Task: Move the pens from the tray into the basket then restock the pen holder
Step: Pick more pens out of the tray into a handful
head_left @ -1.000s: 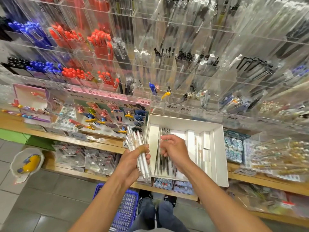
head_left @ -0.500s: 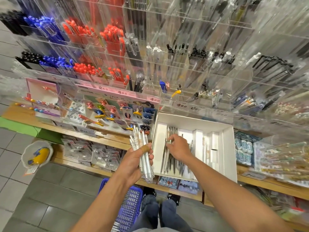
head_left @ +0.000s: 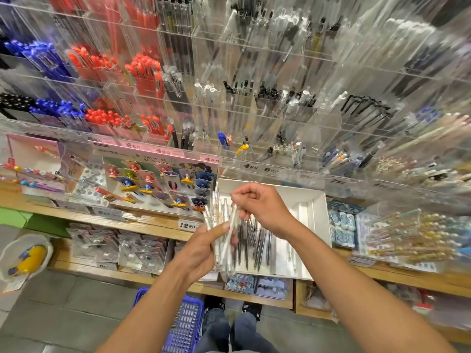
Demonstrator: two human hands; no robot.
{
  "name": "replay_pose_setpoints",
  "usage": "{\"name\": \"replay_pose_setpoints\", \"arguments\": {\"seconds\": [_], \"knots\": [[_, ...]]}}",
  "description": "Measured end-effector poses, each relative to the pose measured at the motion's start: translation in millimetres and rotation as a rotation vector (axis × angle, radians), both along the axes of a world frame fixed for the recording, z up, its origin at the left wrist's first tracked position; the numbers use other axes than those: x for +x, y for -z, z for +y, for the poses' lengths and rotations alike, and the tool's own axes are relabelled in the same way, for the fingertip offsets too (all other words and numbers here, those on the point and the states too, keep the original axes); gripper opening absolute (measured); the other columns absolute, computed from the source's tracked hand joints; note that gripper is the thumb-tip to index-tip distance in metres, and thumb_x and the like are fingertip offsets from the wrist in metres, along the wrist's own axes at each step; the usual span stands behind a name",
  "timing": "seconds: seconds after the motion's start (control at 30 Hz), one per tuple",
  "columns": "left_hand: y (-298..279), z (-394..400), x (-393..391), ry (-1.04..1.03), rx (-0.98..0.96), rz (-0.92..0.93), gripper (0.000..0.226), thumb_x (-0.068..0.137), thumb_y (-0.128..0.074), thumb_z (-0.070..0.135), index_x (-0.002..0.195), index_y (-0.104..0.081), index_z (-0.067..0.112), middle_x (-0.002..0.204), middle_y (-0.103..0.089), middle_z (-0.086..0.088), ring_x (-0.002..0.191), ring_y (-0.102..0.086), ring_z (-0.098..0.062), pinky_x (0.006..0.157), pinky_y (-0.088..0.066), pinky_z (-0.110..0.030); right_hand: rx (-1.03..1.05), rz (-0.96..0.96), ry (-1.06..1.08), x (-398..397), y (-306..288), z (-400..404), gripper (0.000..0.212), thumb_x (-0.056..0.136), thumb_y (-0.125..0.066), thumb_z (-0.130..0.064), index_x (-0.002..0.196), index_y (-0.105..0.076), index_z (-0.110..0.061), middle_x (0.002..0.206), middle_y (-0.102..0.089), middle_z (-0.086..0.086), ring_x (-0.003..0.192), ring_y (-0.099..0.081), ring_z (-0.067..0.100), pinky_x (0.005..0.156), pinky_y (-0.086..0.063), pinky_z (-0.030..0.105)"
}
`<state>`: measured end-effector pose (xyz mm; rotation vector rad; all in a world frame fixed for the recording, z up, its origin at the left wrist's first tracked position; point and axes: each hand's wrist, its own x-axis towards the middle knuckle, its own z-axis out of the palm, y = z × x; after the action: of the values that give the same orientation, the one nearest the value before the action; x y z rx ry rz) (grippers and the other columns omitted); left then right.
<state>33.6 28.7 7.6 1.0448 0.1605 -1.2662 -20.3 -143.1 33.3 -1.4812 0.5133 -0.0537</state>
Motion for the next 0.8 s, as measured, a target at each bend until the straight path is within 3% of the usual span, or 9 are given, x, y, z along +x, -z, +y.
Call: {"name": "replay_pose_setpoints", "arguments": {"seconds": [0.13, 0.23, 0.3, 0.37, 0.43, 0.5, 0.67, 0.73, 0.8], "knots": [[1.6, -8.8, -4.9, 0.054, 0.045, -0.069, 0.056, 0.066, -0.083, 0.008, 0.117, -0.058, 0.006, 0.077, -0.067, -0.006, 0.062, -0.063, -0.018, 0.056, -0.055, -0.029, -0.013, -0.001, 0.013, 9.2, 6.7, 13.7, 0.007, 0.084, -0.074, -0.017, 0.087, -0.072, -0.024, 0.067, -0.066, -0.007, 0.054, -0.060, 0.010, 0.049, -0.047, 0.021], [7.6, -3.3, -1.5, 0.030, 0.084, -0.091, 0.070, 0.062, -0.087, 0.005, 0.122, -0.053, -0.005, 0.078, -0.064, -0.011, 0.057, -0.057, -0.017, 0.061, -0.055, -0.034, 0.015, -0.017, 0.090, 11.8, 20.1, 5.9, 0.008, 0.084, -0.074, -0.024, 0.091, -0.072, -0.027, 0.074, -0.068, -0.006, 0.056, -0.061, 0.013, 0.051, -0.048, 0.023], [11.4, 5.8, 1.4, 0.014, 0.103, -0.067, 0.090, 0.057, -0.091, 0.008, 0.131, -0.041, -0.008, 0.078, -0.066, -0.010, 0.060, -0.057, -0.019, 0.079, -0.055, -0.042, -0.063, 0.084, 0.192, 15.6, 38.4, -6.4, 0.004, 0.088, -0.069, -0.024, 0.093, -0.069, -0.025, 0.081, -0.069, 0.000, 0.057, -0.064, 0.013, 0.052, -0.050, 0.023], [14.0, 14.2, 4.4, -0.005, 0.094, -0.031, 0.098, 0.052, -0.093, 0.011, 0.133, -0.041, -0.006, 0.078, -0.069, -0.007, 0.062, -0.058, -0.019, 0.069, -0.055, -0.036, -0.242, 0.305, 0.214, 20.8, 65.0, -17.2, 0.004, 0.091, -0.066, -0.022, 0.088, -0.068, -0.023, 0.092, -0.071, 0.003, 0.065, -0.068, 0.012, 0.059, -0.055, 0.026], [14.1, 20.2, 6.1, -0.021, 0.074, 0.012, 0.093, 0.048, -0.095, 0.012, 0.127, -0.047, -0.003, 0.077, -0.067, -0.007, 0.062, -0.060, -0.019, 0.059, -0.054, -0.030, -0.415, 0.523, 0.083, 25.7, 94.2, -19.4, 0.018, 0.092, -0.058, -0.018, 0.082, -0.072, -0.013, 0.095, -0.073, 0.005, 0.072, -0.067, 0.018, 0.075, -0.059, 0.037], [13.8, 24.6, 6.2, -0.021, 0.072, 0.028, 0.088, 0.047, -0.097, 0.015, 0.121, -0.051, 0.000, 0.077, -0.066, -0.007, 0.063, -0.061, -0.019, 0.059, -0.054, -0.028, -0.537, 0.646, -0.047, 30.6, 116.0, -14.2, 0.028, 0.090, -0.051, -0.013, 0.069, -0.068, -0.006, 0.082, -0.072, 0.009, 0.066, -0.062, 0.024, 0.075, -0.058, 0.043], [15.4, 32.8, 3.9, -0.047, 0.125, 0.020, 0.090, 0.052, -0.094, 0.013, 0.128, -0.047, -0.002, 0.080, -0.069, -0.008, 0.066, -0.063, -0.020, 0.061, -0.056, -0.029, -0.799, 0.853, -0.159, 45.1, 136.0, 1.3, 0.015, 0.087, -0.056, -0.021, 0.095, -0.064, -0.011, 0.099, -0.065, 0.008, 0.090, -0.065, 0.031, 0.067, -0.047, 0.031], [16.4, 34.0, 2.9, -0.059, 0.146, 0.023, 0.085, 0.057, -0.090, 0.010, 0.129, -0.046, -0.002, 0.080, -0.069, -0.009, 0.066, -0.064, -0.020, 0.060, -0.056, -0.029, -0.815, 0.881, -0.180, 47.0, 137.2, 1.7, 0.007, 0.086, -0.057, -0.019, 0.084, -0.059, -0.013, 0.093, -0.064, 0.005, 0.080, -0.062, 0.028, 0.063, -0.045, 0.030], [17.4, 34.3, 2.0, -0.065, 0.150, 0.033, 0.080, 0.060, -0.088, 0.008, 0.128, -0.047, -0.002, 0.081, -0.069, -0.010, 0.068, -0.064, -0.020, 0.061, -0.055, -0.029, -0.786, 0.880, -0.158, 44.4, 136.2, -0.7, 0.018, 0.088, -0.055, -0.021, 0.073, -0.053, -0.012, 0.085, -0.062, 0.005, 0.069, -0.057, 0.024, 0.059, -0.044, 0.028]]}}
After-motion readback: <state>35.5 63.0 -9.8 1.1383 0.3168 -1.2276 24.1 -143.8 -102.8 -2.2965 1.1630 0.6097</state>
